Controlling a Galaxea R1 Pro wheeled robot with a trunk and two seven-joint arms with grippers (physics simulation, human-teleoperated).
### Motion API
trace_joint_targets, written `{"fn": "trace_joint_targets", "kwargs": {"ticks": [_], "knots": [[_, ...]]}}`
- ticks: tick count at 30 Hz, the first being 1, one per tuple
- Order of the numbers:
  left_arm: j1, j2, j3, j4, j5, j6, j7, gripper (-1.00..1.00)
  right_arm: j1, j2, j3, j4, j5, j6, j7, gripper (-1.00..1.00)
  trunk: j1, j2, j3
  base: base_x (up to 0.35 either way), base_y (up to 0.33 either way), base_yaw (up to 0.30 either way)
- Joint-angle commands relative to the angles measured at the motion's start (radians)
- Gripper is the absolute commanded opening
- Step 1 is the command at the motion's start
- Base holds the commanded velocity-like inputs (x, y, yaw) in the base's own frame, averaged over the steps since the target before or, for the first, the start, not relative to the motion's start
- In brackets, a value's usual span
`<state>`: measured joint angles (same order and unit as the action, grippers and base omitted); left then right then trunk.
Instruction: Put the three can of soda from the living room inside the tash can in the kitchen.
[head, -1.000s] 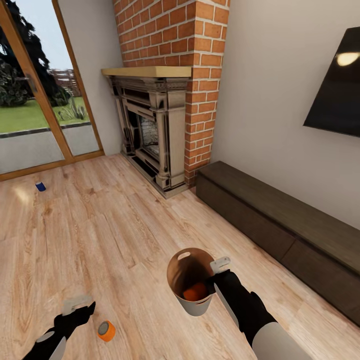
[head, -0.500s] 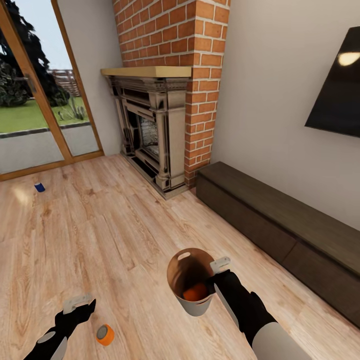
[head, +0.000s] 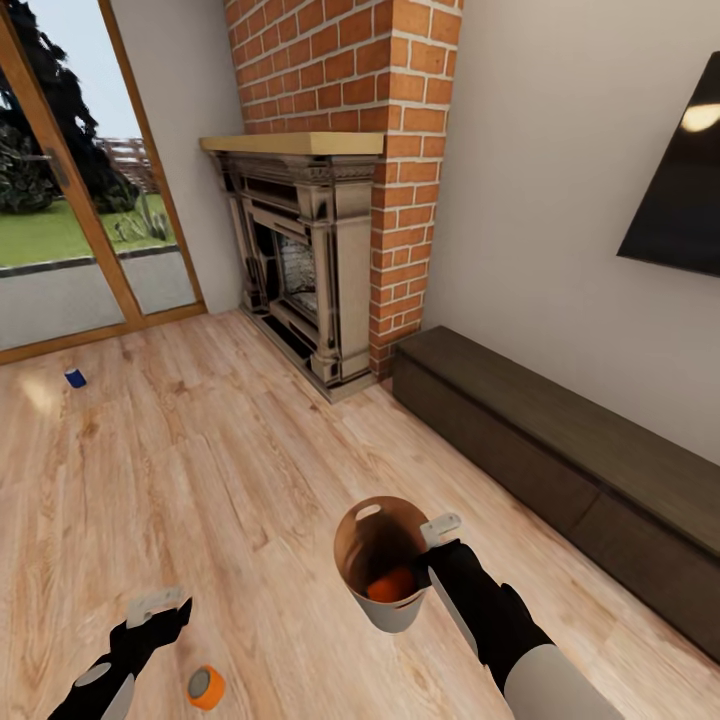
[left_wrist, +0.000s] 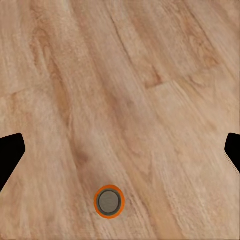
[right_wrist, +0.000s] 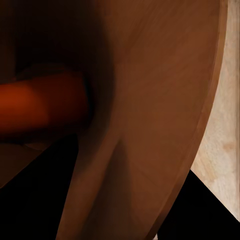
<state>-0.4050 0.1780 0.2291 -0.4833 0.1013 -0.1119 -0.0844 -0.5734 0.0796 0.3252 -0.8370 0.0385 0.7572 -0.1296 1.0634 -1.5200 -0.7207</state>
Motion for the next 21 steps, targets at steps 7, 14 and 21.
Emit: {"fn": "trace_joint_targets", "kwargs": {"ticks": [7, 14, 21], "knots": [[0.000, 0.000, 0.001, 0.000, 0.000, 0.000, 0.000, 1.00, 0.000, 0.000, 0.000, 0.000, -0.006, -0.001, 0.002, -1.00, 0.000, 0.000, 0.000, 0.075, 0.001, 0.000], [0.000, 0.000, 0.001, 0.000, 0.000, 0.000, 0.000, 1.00, 0.000, 0.000, 0.000, -0.001, -0.006, -0.001, 0.002, -1.00, 0.000, 0.000, -0.005, 0.007, 0.000, 0.000], [0.000, 0.000, 0.001, -0.001, 0.000, -0.001, 0.000, 1.00, 0.000, 0.000, 0.000, -0.001, -0.006, -0.001, 0.002, -1.00, 0.000, 0.000, -0.015, 0.000, 0.000, 0.000]]}}
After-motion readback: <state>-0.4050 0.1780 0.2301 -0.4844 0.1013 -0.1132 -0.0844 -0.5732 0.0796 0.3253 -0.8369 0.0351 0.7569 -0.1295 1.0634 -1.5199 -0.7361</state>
